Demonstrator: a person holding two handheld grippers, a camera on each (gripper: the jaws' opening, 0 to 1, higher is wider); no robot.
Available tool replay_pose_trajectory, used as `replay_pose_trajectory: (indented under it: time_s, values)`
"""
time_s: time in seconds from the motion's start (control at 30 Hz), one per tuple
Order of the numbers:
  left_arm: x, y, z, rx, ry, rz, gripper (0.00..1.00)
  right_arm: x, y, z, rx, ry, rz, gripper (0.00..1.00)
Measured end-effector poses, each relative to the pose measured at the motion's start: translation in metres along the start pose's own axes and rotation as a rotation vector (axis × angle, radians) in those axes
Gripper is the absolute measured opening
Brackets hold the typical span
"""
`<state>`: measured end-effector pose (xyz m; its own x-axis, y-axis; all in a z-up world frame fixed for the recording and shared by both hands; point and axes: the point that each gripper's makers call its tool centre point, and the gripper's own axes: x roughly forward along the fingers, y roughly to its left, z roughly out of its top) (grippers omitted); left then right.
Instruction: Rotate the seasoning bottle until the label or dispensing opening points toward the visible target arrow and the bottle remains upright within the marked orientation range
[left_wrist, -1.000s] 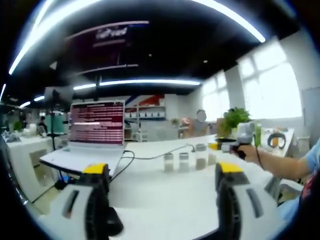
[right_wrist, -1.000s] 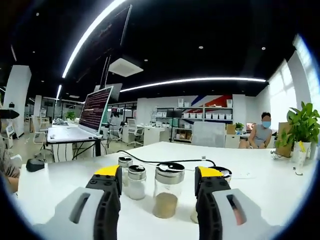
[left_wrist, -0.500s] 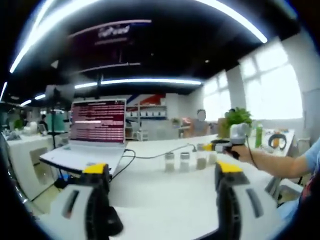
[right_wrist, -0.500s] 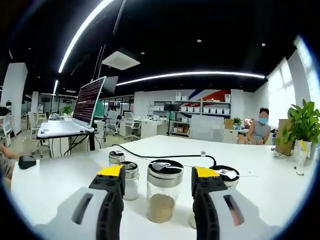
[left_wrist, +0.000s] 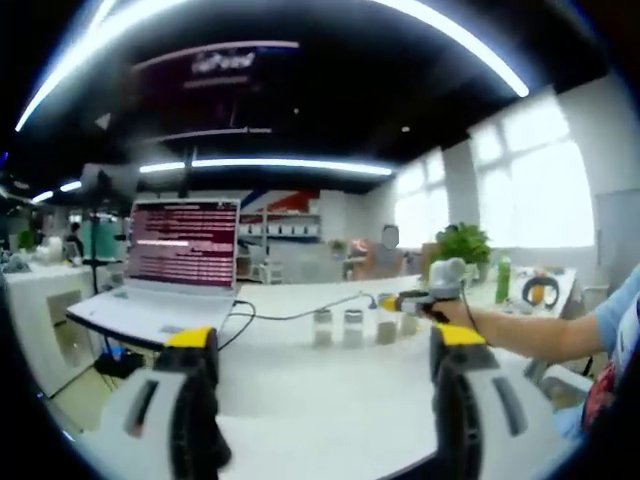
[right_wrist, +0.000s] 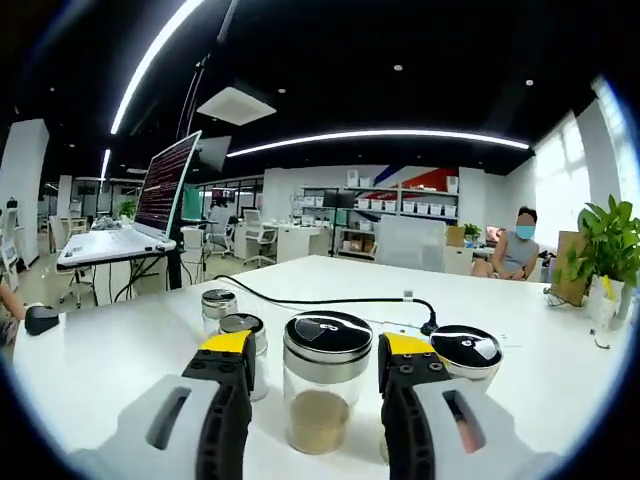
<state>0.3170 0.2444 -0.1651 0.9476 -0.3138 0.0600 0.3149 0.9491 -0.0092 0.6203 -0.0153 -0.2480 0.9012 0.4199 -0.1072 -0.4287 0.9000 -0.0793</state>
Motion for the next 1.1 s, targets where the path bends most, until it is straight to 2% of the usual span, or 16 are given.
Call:
replay_pose_trajectory:
  time_s: [0.27, 0.5, 0.77, 0.83, 1.1]
  values:
    - [0.001, 0.003, 0.000, 0.009, 0.005, 0.015, 0.93, 0.011, -0.006, -0.003, 0.039, 0.012, -0.014, 0.46]
    - [0.002, 0.002, -0.001, 0.012, 0.009, 0.017, 0.93, 0.015, -0.009, -0.005, 0.023, 0.023, -0.022, 0.44]
    - [0.001, 0.001, 0.001, 0.009, 0.006, 0.019, 0.93, 0.019, -0.011, -0.005, 0.022, 0.015, -0.023, 0.41]
    - [0.001, 0.001, 0.001, 0.009, 0.005, 0.017, 0.93, 0.020, -0.011, -0.006, -0.008, 0.011, -0.020, 0.41]
    - [0.001, 0.003, 0.000, 0.008, 0.011, 0.027, 0.92, 0.022, -0.013, -0.006, 0.008, -0.014, -0.023, 0.40]
